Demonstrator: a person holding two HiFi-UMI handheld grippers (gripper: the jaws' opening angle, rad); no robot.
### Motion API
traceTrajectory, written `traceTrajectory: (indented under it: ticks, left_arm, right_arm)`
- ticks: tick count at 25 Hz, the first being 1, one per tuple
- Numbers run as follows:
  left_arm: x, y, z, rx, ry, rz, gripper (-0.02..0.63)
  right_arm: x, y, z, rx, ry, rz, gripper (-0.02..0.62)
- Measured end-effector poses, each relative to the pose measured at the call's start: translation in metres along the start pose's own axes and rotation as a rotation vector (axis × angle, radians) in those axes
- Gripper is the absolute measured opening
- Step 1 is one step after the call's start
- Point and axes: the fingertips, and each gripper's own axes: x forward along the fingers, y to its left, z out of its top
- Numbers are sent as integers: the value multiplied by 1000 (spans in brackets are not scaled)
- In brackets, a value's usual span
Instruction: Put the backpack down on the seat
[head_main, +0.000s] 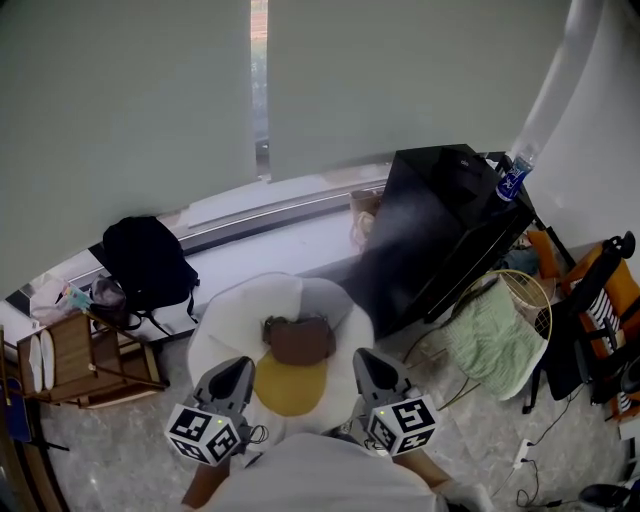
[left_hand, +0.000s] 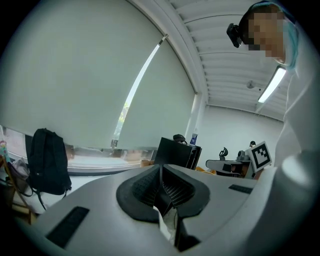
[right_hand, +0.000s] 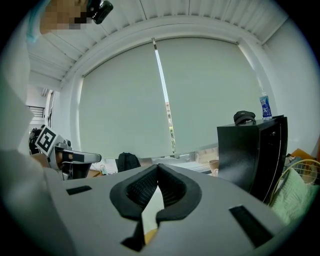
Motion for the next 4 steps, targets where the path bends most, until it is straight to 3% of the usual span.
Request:
traceTrajectory:
  ticks: [4]
  left_arm:
    - [1, 1, 0, -2, -8, 4, 43]
  right_arm:
    - [2, 1, -2, 8, -6, 3, 31]
